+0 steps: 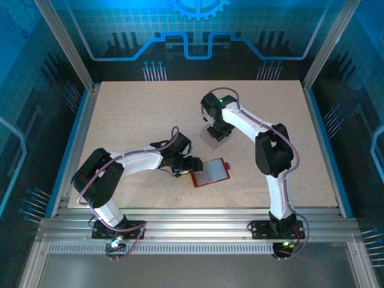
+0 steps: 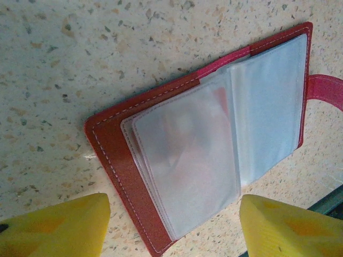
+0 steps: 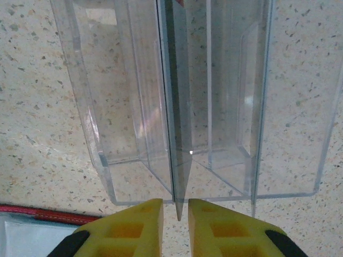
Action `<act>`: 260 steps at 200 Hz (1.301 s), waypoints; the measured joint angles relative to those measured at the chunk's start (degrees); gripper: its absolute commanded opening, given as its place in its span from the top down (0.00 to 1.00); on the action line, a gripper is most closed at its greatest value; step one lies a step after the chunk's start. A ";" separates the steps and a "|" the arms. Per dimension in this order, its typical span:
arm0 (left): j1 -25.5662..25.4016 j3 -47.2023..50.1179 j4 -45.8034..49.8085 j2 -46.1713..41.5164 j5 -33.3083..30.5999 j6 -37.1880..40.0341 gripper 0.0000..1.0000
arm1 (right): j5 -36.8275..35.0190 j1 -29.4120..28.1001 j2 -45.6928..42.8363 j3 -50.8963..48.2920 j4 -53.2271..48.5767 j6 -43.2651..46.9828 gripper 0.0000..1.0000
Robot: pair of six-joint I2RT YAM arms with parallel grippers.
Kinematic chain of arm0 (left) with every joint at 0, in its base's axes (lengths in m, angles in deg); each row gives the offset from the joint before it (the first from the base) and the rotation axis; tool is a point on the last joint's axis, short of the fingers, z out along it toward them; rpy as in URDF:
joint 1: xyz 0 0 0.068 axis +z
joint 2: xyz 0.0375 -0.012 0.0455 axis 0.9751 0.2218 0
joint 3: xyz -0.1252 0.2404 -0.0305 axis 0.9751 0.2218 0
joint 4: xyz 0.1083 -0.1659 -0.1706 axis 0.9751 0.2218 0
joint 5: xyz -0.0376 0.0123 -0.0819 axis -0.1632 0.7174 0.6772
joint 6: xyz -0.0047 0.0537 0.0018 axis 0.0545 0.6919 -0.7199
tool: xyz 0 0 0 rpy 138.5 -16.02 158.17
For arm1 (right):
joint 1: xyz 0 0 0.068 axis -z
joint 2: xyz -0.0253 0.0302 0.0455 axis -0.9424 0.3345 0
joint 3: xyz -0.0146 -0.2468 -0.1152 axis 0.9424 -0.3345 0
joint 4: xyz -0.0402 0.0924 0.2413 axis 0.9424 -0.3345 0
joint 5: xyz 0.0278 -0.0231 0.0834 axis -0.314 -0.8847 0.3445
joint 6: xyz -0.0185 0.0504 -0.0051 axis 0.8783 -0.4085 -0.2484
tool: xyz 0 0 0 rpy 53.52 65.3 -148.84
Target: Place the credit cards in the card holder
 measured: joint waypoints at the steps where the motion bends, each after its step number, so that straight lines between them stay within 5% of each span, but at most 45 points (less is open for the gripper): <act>1: 0.00 0.00 -0.04 0.00 0.00 0.00 0.33 | 0.00 0.00 0.00 0.00 -0.02 0.00 0.80; 113: 0.00 0.00 -0.13 0.00 0.00 -0.02 0.33 | -1.18 0.00 0.63 1.77 -0.96 0.42 0.94; 235: 0.00 0.09 -0.52 0.22 0.00 -0.37 0.33 | -0.44 -0.22 0.63 2.91 -1.97 0.46 0.86; 260: 0.00 0.09 -0.52 0.24 0.02 -0.37 0.33 | 0.52 -0.26 0.63 2.91 -1.97 0.66 0.91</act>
